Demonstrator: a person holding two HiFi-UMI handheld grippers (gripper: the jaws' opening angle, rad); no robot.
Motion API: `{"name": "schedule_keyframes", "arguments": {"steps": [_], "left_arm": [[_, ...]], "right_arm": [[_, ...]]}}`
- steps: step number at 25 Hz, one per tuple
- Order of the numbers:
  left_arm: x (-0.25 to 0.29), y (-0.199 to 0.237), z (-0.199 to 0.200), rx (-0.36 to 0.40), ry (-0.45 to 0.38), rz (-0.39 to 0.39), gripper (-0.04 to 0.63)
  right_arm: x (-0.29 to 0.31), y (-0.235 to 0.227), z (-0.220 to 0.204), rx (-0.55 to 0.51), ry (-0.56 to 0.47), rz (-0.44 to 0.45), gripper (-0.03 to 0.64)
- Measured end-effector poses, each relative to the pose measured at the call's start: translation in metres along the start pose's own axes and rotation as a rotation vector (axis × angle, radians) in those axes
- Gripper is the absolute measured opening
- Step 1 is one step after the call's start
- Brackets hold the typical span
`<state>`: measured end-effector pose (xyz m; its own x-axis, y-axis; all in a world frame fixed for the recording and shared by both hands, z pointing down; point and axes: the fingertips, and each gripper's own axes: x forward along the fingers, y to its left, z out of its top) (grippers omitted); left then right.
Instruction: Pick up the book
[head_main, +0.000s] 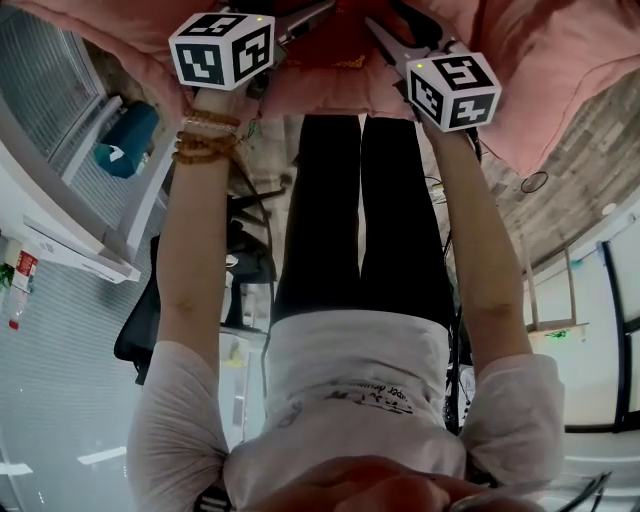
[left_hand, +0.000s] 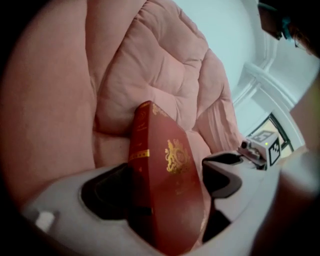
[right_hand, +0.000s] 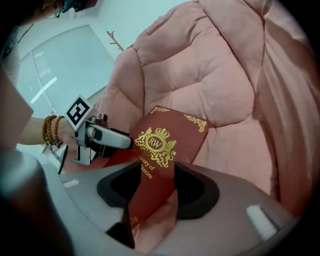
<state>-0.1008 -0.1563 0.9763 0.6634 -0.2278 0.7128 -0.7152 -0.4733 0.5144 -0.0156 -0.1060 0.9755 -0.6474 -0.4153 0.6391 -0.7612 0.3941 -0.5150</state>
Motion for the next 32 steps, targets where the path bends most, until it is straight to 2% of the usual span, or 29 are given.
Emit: {"name": "schedule_keyframes", "arguments": {"steps": [4, 8, 10, 12, 19, 26, 32], "left_arm": [[0.015, 0.004, -0.002, -0.066, -0.002, -0.02, 0.477], [0.027, 0.012, -0.008, -0.097, 0.004, -0.015, 0.477], [0.03, 0.017, -0.014, -0.092, 0.021, -0.003, 0.475], [0.031, 0.02, -0.016, -0.086, 0.027, 0.01, 0.431], [0.023, 0.012, -0.014, -0.074, 0.015, 0.004, 0.357], [0.005, -0.008, -0.007, -0.051, -0.024, -0.039, 0.291], [-0.01, -0.037, 0.003, 0.002, -0.054, -0.084, 0.27]], "right_arm": [[0.001, -0.008, -0.009, 0.016, 0.018, 0.001, 0.218], [0.003, -0.013, -0.016, 0.025, 0.032, -0.002, 0.225], [0.003, -0.013, -0.019, 0.029, 0.034, -0.004, 0.225], [0.002, -0.012, -0.02, 0.031, 0.034, -0.003, 0.225], [-0.003, -0.009, -0.023, 0.036, 0.032, 0.003, 0.224], [-0.016, -0.002, -0.003, 0.026, -0.007, 0.002, 0.221], [-0.035, 0.003, 0.019, 0.01, -0.044, 0.012, 0.213]]}}
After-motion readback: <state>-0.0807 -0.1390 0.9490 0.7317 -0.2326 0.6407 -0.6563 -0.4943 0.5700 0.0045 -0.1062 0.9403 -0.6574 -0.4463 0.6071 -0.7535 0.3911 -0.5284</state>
